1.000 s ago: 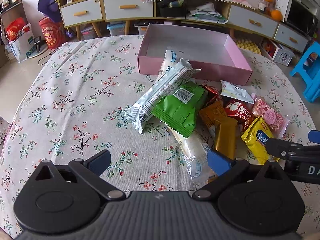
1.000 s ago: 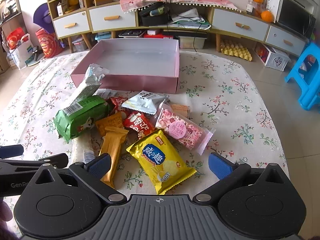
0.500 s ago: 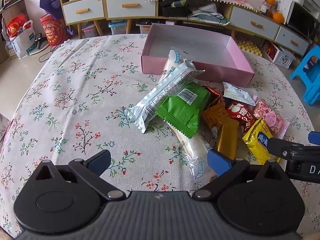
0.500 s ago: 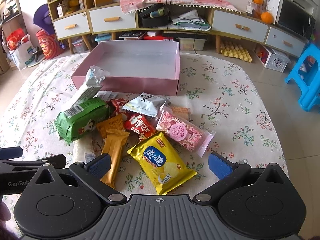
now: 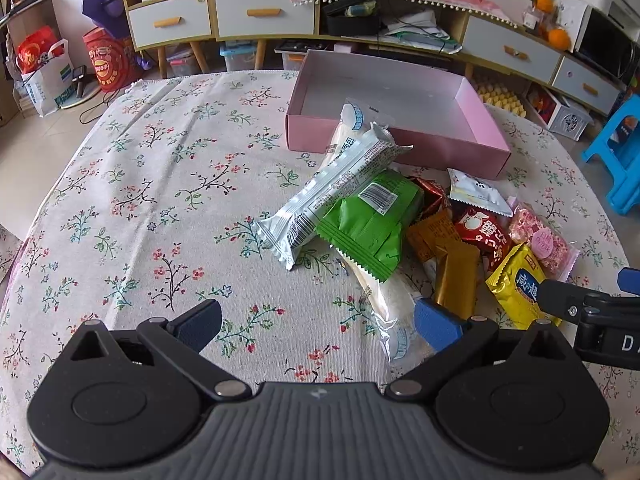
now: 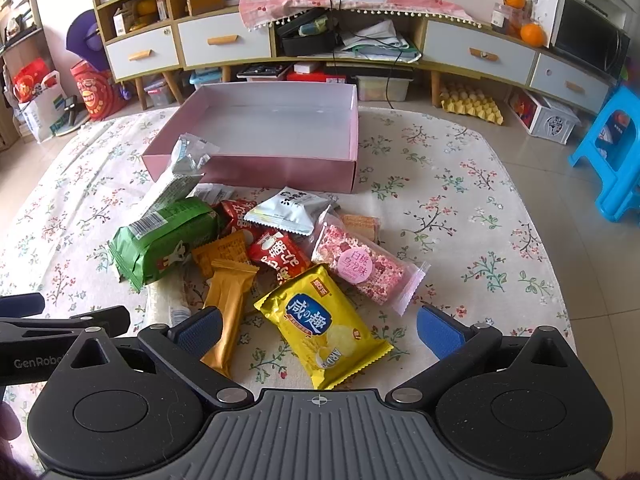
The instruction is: Organize snacks
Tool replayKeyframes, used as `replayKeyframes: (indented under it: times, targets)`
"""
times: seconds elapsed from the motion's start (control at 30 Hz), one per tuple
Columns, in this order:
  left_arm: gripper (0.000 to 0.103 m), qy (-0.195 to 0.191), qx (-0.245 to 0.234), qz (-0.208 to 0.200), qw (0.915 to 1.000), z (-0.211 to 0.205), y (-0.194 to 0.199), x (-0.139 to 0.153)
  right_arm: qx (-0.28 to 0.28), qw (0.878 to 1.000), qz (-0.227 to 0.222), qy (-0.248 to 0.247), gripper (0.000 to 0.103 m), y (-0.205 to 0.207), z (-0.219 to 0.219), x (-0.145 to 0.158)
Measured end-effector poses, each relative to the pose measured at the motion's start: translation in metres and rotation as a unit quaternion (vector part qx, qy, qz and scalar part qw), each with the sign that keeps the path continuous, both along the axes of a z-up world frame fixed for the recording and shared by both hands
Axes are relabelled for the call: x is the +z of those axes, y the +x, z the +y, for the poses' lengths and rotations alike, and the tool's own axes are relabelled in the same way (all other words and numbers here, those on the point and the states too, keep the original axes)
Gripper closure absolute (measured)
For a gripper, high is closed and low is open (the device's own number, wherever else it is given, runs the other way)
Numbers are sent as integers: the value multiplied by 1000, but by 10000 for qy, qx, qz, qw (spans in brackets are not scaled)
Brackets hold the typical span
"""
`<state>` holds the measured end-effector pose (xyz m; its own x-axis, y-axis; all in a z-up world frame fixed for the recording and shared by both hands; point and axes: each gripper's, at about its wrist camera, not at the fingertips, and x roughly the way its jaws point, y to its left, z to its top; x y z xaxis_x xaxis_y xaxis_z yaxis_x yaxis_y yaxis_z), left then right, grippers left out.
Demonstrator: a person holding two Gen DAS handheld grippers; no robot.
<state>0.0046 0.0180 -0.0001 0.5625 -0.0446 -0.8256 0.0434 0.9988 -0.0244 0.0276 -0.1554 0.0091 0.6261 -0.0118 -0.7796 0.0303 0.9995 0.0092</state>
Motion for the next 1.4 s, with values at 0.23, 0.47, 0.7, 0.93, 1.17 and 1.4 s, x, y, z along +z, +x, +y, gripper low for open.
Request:
replayKeyframes:
  times: [0.23, 0.47, 0.7, 0.93, 1.17, 1.4]
  targets:
    - [0, 18, -9, -16, 10000, -1, -1, 1, -36, 10000, -25, 21, 0, -1, -3, 2]
    - [0, 21, -4, -23, 10000, -1, -1, 1, -31, 10000, -39, 14, 0, 0, -3, 2]
    - [0, 28, 0, -27, 10000, 0, 0, 1, -40, 10000, -16, 25, 0, 0, -3, 2]
    - [0, -28, 19, 0, 10000, 2, 1, 1, -49, 10000, 58, 26, 0, 1, -4, -1]
    - [0, -25, 55, -94, 9999, 4, 2, 1, -24, 9999, 131, -39, 0, 3, -3, -3]
    - [0, -42, -219, -10, 9998, 5, 16, 4, 128, 9987, 440, 243, 0, 16, -4, 0]
